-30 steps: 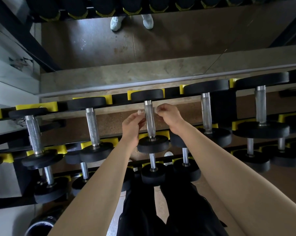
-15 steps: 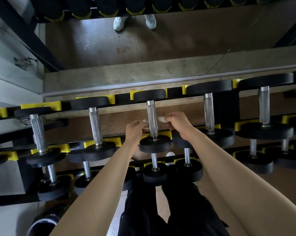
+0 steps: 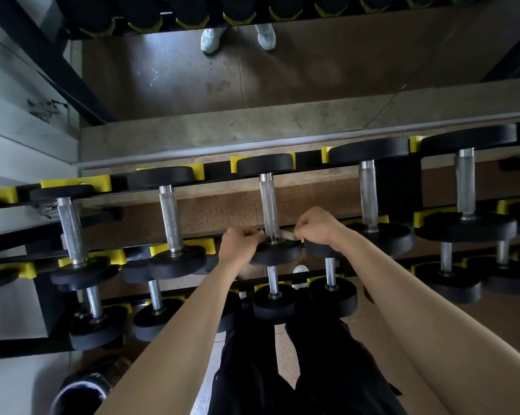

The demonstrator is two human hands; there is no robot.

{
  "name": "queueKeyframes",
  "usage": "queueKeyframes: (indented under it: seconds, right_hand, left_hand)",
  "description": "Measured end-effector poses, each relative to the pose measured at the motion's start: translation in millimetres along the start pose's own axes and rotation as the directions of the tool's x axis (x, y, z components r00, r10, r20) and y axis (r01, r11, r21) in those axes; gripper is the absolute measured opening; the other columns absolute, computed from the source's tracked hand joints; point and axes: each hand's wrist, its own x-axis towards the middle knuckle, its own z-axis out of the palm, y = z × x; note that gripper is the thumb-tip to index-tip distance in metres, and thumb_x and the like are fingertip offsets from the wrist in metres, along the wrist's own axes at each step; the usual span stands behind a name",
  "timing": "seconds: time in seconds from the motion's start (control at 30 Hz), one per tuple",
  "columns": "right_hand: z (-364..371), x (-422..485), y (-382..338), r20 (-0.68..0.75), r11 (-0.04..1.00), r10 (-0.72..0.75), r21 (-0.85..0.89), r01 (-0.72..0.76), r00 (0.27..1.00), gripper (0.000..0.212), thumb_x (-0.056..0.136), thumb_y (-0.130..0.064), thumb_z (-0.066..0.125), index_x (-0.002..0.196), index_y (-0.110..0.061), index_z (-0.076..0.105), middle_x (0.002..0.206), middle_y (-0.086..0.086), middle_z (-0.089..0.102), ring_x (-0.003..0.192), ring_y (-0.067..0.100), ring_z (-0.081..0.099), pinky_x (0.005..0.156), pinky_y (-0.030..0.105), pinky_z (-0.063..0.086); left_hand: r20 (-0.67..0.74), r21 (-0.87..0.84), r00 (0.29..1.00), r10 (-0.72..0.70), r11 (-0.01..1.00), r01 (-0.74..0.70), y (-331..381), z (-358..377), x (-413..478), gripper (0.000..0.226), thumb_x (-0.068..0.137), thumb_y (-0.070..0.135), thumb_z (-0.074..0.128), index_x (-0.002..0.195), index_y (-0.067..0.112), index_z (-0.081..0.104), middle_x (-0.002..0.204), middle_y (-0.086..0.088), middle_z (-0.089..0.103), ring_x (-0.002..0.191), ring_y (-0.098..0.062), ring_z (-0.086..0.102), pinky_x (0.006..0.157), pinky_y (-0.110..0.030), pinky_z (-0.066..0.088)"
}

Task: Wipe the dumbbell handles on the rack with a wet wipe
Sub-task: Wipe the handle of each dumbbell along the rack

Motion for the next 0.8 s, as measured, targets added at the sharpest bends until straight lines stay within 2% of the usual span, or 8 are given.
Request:
queueKeyframes:
  seconds: [0.13,0.27,0.33,0.43,0.53,0.63,0.73,0.8]
  right_hand:
    - [18.2,4.2,-11.4,0.01,0.997,-0.064,-0.045,0.065,0.998,0.005,0.092,-0.014,0.07,0.089,-0.017,0.074,0.093,0.001,0.071,0.086,0.011,0.065,0.067,0.023,0.044]
    - [23.1,8.2,-14.2,-0.009,0.994,-0.071,-0.089,0.07,0.997,0.007,0.095,-0.019,0.068,0.088,-0.017,0.071,0.085,0.001,0.068,0.081,0.015,0.064,0.061,0.024,0.041]
    - [17.2,4.3,-15.7,0.033,0.989,-0.094,-0.108,0.097,0.995,0.01,0.095,-0.018,0.067,0.086,-0.02,0.07,0.088,-0.001,0.069,0.084,0.014,0.064,0.066,0.025,0.043]
    - [8.7,-8.6,-15.2,0.104,0.989,-0.137,-0.047,0.142,0.985,0.018,0.094,-0.011,0.065,0.082,-0.023,0.071,0.09,-0.005,0.07,0.087,0.01,0.063,0.075,0.025,0.045]
    - [7.0,-18.9,-8.5,0.089,0.985,-0.172,0.017,0.171,0.981,0.015,0.094,-0.013,0.067,0.084,-0.023,0.073,0.09,-0.008,0.07,0.087,0.006,0.063,0.077,0.023,0.045]
    - [16.3,-21.5,-4.1,-0.027,0.983,-0.179,0.046,0.18,0.983,0.01,0.096,-0.017,0.066,0.099,-0.019,0.076,0.1,-0.006,0.073,0.09,0.007,0.064,0.084,0.025,0.048]
    - [27.4,-22.4,-4.0,-0.085,0.985,-0.171,-0.037,0.168,0.982,0.021,0.102,-0.019,0.055,0.112,-0.017,0.074,0.106,0.0,0.072,0.084,0.011,0.065,0.072,0.025,0.049]
    - [29.9,-26.3,-4.5,-0.092,0.982,-0.179,-0.084,0.172,0.979,0.026,0.103,-0.02,0.05,0.111,-0.016,0.074,0.105,0.005,0.072,0.083,0.017,0.066,0.071,0.033,0.055]
  left_hand:
    - [0.038,-0.097,0.999,0.03,0.995,-0.026,1.0,-8.8,-10.9,0.033,0.084,0.012,0.068,0.051,0.016,0.064,0.046,0.005,0.048,0.042,-0.008,0.044,0.049,-0.025,0.033]
    - [0.087,-0.136,0.993,0.083,0.988,-0.071,3.1,-7.7,-17.1,0.02,0.086,0.013,0.076,0.066,0.013,0.076,0.048,0.011,0.057,0.043,0.001,0.049,0.047,-0.017,0.036]
    - [0.024,-0.05,0.994,0.102,0.994,-0.101,2.4,-0.9,-13.4,0.021,0.085,0.024,0.079,0.065,0.029,0.076,0.062,0.014,0.068,0.061,0.0,0.062,0.058,-0.022,0.048]
    - [-0.097,0.043,0.993,0.062,0.997,-0.059,-2.3,7.5,-11.3,0.013,0.088,0.034,0.074,0.075,0.032,0.077,0.079,0.011,0.074,0.079,-0.008,0.069,0.072,-0.033,0.057]
    - [-0.107,0.052,0.993,0.042,0.998,-0.036,-2.1,8.6,-14.6,0.014,0.09,0.035,0.072,0.079,0.03,0.078,0.079,0.009,0.074,0.079,-0.01,0.069,0.07,-0.033,0.055]
    - [-0.08,0.023,0.996,0.034,0.999,-0.032,3.6,2.9,-17.2,0.017,0.089,0.029,0.073,0.074,0.023,0.076,0.073,0.005,0.072,0.073,-0.014,0.067,0.061,-0.03,0.048]
    - [-0.054,-0.104,0.998,0.02,0.994,-0.025,6.9,-1.0,-23.4,0.023,0.088,0.02,0.075,0.065,0.018,0.073,0.061,0.002,0.066,0.065,-0.02,0.061,0.061,-0.034,0.043]
    - [-0.057,-0.145,0.997,0.045,0.988,-0.052,8.3,-1.1,-31.9,0.024,0.088,0.018,0.075,0.064,0.018,0.073,0.06,0.0,0.066,0.065,-0.021,0.06,0.064,-0.038,0.043]
